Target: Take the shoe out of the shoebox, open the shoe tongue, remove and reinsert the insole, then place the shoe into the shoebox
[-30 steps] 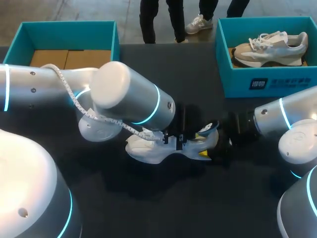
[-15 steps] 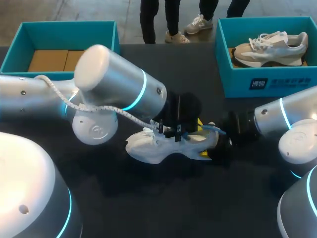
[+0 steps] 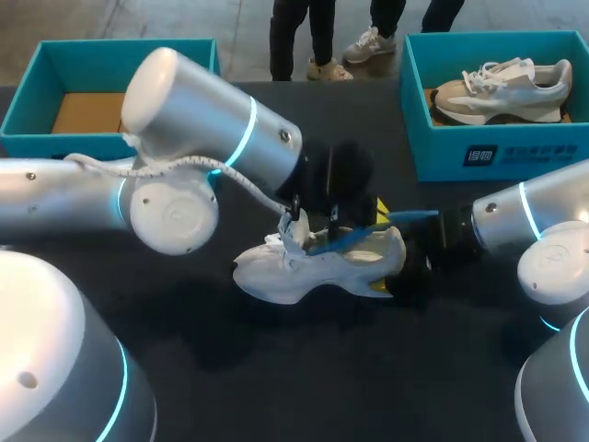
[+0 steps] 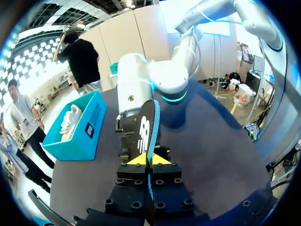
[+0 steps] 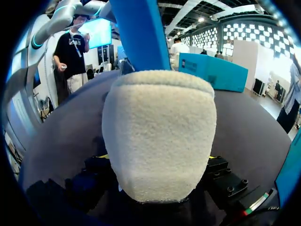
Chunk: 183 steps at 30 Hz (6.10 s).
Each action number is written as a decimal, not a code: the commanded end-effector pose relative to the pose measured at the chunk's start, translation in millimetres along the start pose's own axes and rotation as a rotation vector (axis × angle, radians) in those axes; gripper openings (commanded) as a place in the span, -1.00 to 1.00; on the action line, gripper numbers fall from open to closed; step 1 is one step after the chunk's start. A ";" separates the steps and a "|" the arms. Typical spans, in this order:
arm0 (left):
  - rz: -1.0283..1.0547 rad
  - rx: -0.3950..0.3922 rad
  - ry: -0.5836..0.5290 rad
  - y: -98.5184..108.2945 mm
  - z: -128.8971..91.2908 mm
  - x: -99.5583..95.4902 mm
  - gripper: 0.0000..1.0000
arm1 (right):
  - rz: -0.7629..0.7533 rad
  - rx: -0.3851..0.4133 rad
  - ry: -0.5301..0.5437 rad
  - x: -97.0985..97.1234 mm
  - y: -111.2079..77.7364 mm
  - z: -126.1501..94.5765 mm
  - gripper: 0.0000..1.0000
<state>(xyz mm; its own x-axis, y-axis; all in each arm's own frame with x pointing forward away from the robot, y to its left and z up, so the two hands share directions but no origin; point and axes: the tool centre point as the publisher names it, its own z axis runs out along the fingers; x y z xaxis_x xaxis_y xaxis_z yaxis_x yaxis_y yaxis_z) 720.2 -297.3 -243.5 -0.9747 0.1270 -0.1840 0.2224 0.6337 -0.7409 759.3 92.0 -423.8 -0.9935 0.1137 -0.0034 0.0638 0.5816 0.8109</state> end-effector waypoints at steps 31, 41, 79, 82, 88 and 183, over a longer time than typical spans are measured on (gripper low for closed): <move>0.087 0.302 0.383 -113.7 -63.7 -9.3 -1.00 | 0.001 0.007 -0.003 -0.1 0.8 3.3 -1.00; 0.096 0.294 0.384 -117.0 -63.2 -10.2 -1.00 | 0.001 0.007 -0.003 -0.1 0.8 3.3 -1.00; -0.114 0.410 0.421 -125.0 -85.1 0.4 -1.00 | 0.001 0.007 -0.003 -0.1 0.8 3.3 -1.00; -0.206 0.463 0.460 -129.9 -94.8 5.4 -1.00 | 0.001 0.007 -0.003 -0.1 0.8 3.3 -1.00; -0.353 0.598 0.498 -136.9 -114.7 11.2 -1.00 | 0.001 0.007 -0.003 -0.1 0.8 3.3 -1.00; -0.882 0.990 0.591 -217.6 -267.1 72.7 -1.00 | 0.001 0.007 -0.003 -0.1 0.8 3.3 -1.00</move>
<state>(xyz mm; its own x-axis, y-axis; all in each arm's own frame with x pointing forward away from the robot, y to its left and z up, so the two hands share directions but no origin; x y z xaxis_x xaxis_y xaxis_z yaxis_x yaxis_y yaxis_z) 597.7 -218.0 74.5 -0.6106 0.4311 0.6643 -0.7559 -0.0669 -0.6513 759.4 92.1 -424.0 -0.9935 0.1137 -0.0035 0.0637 0.5817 0.8109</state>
